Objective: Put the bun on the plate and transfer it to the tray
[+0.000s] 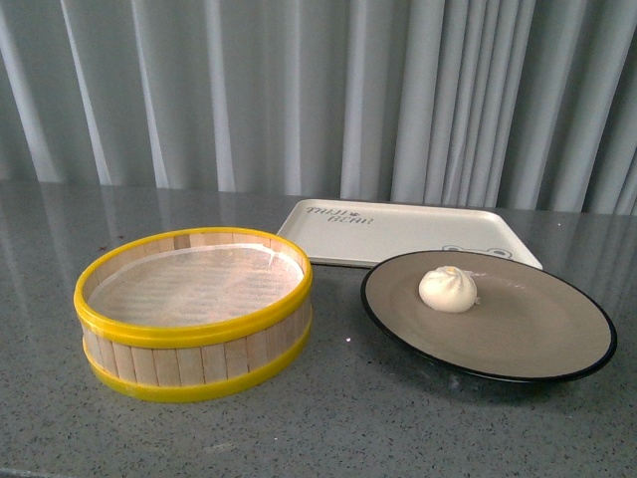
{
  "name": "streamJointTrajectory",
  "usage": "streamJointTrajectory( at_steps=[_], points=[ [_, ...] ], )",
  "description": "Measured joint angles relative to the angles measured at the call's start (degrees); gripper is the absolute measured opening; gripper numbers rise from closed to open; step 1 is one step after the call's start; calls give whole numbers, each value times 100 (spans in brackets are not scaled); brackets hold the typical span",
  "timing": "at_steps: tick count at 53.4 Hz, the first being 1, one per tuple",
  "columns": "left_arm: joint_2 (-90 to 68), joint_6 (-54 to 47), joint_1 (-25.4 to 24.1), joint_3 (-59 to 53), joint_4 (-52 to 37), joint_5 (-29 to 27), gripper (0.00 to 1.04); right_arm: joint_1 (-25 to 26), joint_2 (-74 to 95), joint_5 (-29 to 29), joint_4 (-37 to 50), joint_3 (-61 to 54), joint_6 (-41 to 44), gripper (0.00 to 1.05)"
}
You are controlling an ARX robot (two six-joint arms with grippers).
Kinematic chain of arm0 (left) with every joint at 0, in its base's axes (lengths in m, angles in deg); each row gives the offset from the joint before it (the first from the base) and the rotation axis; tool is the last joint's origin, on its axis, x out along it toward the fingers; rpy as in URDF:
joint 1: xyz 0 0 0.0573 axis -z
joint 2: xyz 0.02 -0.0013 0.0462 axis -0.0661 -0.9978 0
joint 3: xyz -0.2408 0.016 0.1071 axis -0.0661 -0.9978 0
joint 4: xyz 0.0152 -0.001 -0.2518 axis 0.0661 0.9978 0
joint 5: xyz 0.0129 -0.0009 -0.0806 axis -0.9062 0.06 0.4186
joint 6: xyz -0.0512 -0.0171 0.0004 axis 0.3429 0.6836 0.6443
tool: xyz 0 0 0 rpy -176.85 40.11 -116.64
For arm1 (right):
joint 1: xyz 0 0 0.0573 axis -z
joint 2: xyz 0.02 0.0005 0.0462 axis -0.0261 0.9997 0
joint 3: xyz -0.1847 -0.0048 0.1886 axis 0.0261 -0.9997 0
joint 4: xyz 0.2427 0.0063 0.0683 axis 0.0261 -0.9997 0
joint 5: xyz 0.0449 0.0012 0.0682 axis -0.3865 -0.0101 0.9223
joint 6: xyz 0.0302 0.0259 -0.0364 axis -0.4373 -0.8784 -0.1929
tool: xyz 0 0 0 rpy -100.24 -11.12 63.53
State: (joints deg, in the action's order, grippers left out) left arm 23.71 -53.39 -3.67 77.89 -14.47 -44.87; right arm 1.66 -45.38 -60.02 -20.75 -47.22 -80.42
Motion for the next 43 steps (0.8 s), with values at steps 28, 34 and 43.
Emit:
streamJointTrajectory(
  at_steps=[28,34,43],
  points=[
    [0,0,0,0,0,2,98,184,2417,332,450,1029,-2461,96],
    [2,0,0,0,0,0,98,179,3753,120,1294,1434,-3587,96],
    [2,0,0,0,0,0,98,-149,5344,-17,1738,1801,-4594,96]
  ],
)
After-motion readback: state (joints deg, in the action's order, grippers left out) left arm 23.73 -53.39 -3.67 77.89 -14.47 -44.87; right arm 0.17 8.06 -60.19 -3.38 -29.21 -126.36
